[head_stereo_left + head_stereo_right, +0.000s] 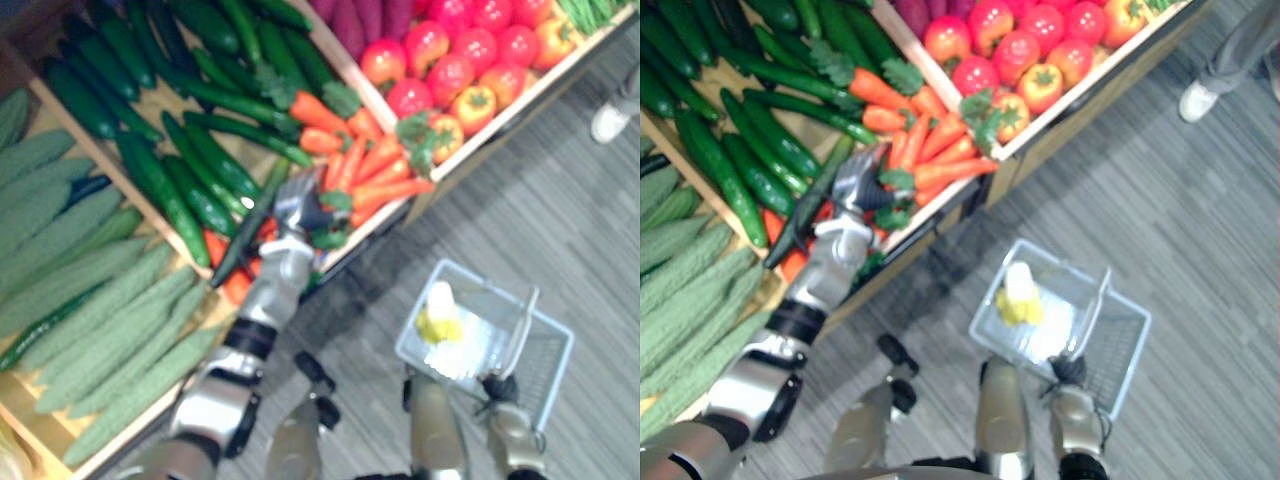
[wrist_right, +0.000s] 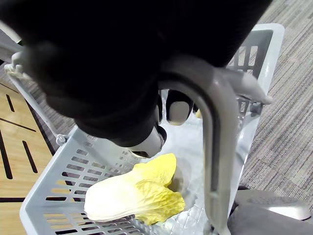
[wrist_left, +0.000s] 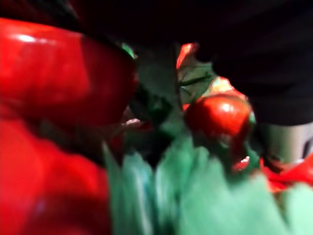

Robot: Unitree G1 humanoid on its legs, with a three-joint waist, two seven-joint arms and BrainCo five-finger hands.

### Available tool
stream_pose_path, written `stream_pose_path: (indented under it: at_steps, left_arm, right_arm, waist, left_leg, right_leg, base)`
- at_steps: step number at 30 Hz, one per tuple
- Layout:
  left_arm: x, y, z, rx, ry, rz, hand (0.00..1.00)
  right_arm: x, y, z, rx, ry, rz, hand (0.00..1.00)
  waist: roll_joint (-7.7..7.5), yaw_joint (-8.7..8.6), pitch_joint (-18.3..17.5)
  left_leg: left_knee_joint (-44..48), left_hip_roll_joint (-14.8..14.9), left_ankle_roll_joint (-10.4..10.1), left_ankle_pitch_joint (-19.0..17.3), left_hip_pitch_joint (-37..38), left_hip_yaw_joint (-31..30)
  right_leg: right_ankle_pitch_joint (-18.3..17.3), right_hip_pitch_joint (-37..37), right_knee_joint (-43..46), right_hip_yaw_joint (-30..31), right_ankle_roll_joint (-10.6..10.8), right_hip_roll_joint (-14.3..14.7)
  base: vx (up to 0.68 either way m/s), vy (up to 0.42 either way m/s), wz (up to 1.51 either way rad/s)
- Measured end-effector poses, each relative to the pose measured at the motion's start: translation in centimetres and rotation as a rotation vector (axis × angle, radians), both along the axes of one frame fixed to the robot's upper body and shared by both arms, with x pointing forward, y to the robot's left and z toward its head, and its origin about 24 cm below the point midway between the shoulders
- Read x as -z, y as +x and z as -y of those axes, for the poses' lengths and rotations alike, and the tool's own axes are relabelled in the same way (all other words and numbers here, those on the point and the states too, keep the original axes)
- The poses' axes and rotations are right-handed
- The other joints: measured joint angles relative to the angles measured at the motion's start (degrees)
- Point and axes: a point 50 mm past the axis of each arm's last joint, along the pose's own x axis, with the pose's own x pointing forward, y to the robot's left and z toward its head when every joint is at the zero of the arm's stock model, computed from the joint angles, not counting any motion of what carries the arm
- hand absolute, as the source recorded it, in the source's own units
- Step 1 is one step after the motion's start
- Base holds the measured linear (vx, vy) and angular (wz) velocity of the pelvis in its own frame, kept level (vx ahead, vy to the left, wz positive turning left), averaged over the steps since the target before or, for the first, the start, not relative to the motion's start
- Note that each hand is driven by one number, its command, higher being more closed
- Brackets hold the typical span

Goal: Pick vegetable in the basket

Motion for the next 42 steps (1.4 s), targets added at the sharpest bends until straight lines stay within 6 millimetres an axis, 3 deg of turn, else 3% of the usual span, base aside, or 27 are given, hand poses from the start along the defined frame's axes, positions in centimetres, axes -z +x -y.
stream_pose_path:
  at_steps: [3,14,20,28,32,38,40,41,42]
  left_arm:
    - [-1.4,0.7,0.1,-0.016,0.006,0.022,1.0]
    - [-0.7,0.7,0.8,0.004,0.027,-0.027,1.0]
    - [-1.4,-0.3,1.6,0.063,0.024,0.035,1.0]
    - [-0.3,-1.6,0.1,0.031,-0.019,0.041,1.0]
    - [0.8,-2.6,-0.6,0.017,-0.052,0.028,1.0]
    - [-0.9,-3.9,-2.9,-0.06,-0.138,0.151,1.0]
    - [-1.1,-4.2,-3.8,-0.094,-0.166,0.179,1.0]
    - [-1.0,-4.4,-4.5,-0.124,-0.192,0.189,1.0]
    - [-0.9,-4.6,-4.9,-0.136,-0.209,0.191,1.0]
  right_arm:
    - [-0.2,0.2,-0.2,-0.015,-0.003,0.012,1.0]
    - [-0.2,0.2,-1.0,-0.025,0.016,0.024,1.0]
    - [0.3,-0.7,-0.9,-0.02,0.019,-0.002,1.0]
    - [1.3,-1.7,-0.7,-0.009,0.032,-0.06,1.0]
    - [2.3,-3.2,-0.3,0.032,0.049,-0.123,1.0]
    - [3.0,-4.6,-0.3,0.043,0.059,-0.172,1.0]
    - [3.1,-4.8,-0.4,0.033,0.072,-0.181,1.0]
    - [3.2,-5.0,-0.4,0.023,0.075,-0.185,1.0]
    - [3.2,-5.0,-0.4,0.016,0.074,-0.186,1.0]
  waist:
    - [-0.04,-0.02,0.0]
    - [-0.03,-0.12,0.1]
    - [0.04,-0.23,0.0]
    - [0.46,-0.19,-0.3]
    - [0.85,-0.25,-4.5]
    - [1.34,-0.1,-8.0]
    - [1.09,0.11,-8.5]
    - [1.2,0.45,-8.6]
    - [1.39,0.53,-8.7]
  left_leg:
    - [-0.1,-0.1,0.2,0.2,-0.6,0.5]
    - [-0.1,0.7,-0.1,0.3,2.3,1.7]
    - [-0.1,0.7,-0.1,0.3,3.5,-0.1]
    - [-2.5,-0.1,-0.4,1.3,7.0,-1.8]
    - [-4.5,-0.6,-0.4,2.5,8.2,-2.1]
    - [-4.6,-0.4,-0.8,2.2,10.8,-1.8]
    - [-0.9,0.8,-1.3,0.0,10.6,-1.4]
    - [7.7,3.9,-1.4,-4.2,8.8,-1.3]
    - [11.1,5.3,-1.5,-5.5,8.1,-1.5]
  right_leg:
    - [0.2,-0.9,0.0,0.4,0.3,0.0]
    - [0.2,1.6,0.0,0.3,0.3,0.2]
    - [0.2,4.3,-1.0,-1.4,0.3,0.1]
    - [0.3,8.4,-2.2,-2.8,0.4,0.5]
    - [0.3,9.7,-3.3,-3.5,0.4,0.8]
    - [0.3,12.6,-4.1,-3.3,0.4,1.1]
    - [0.2,13.2,-4.0,-2.5,0.3,1.4]
    - [-0.1,13.9,-3.9,-1.9,-0.1,2.0]
    - [-0.2,14.1,-3.8,-1.5,-0.2,2.5]
  base:
    - [0.01,-0.003,-0.05]
    - [0.05,-0.01,-0.04]
    - [0.01,-0.013,0.11]
    - [-0.02,-0.013,0.07]
    - [0.03,-0.007,0.06]
    - [0.03,-0.012,-0.03]
    - [-0.01,-0.021,-0.21]
    - [-0.01,-0.051,-0.3]
    - [-0.02,-0.089,-0.43]
